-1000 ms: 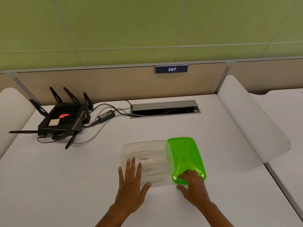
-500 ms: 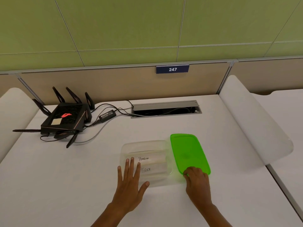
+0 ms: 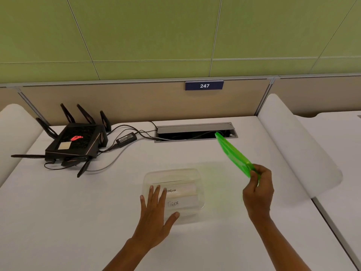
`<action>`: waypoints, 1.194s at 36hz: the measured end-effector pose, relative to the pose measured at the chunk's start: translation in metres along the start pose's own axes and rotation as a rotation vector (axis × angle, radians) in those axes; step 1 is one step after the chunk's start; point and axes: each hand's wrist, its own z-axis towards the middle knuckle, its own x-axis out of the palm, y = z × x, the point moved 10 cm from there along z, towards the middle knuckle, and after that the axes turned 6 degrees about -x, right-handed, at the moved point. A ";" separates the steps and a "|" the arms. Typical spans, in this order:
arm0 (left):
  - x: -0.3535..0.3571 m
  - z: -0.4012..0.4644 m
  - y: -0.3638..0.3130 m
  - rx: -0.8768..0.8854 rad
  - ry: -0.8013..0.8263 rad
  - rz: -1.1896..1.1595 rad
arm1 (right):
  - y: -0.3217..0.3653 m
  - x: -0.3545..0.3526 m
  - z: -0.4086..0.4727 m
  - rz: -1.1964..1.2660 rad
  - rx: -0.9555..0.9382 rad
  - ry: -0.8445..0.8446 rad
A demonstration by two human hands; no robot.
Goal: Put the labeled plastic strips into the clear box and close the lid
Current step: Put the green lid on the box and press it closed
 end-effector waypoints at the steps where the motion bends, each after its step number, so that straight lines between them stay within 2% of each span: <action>1: -0.004 0.003 0.000 -0.010 -0.004 -0.065 | 0.004 0.000 0.003 0.032 0.014 -0.018; 6: -0.037 0.021 -0.003 -0.128 -0.055 -0.500 | 0.018 0.009 0.015 0.161 0.066 -0.081; 9: -0.056 0.036 0.002 -0.180 -0.147 -0.634 | 0.018 0.025 0.016 0.278 0.153 -0.085; 13: -0.070 0.055 0.006 -0.191 -0.162 -0.776 | 0.026 0.047 0.010 0.376 0.266 -0.056; 18: -0.092 0.067 0.014 -0.184 -0.229 -0.810 | 0.034 0.074 -0.003 0.403 0.372 0.023; 22: -0.095 0.067 0.039 -0.235 -0.283 -0.747 | 0.022 0.093 -0.015 0.421 0.507 0.042; 26: -0.092 0.060 0.058 -0.280 -0.294 -0.716 | -0.003 0.110 -0.029 0.484 0.666 0.039; 31: -0.082 0.054 0.077 -0.340 -0.271 -0.698 | -0.028 0.135 -0.045 0.451 0.775 0.131; 34: -0.074 0.052 0.085 -0.362 -0.247 -0.670 | -0.035 0.146 -0.051 0.310 0.743 0.257; 40: -0.056 0.049 0.100 -0.430 -0.199 -0.652 | -0.027 0.158 -0.053 -0.032 0.556 0.489; 43: -0.053 0.050 0.102 -0.441 -0.208 -0.637 | -0.029 0.167 -0.055 -0.120 0.513 0.569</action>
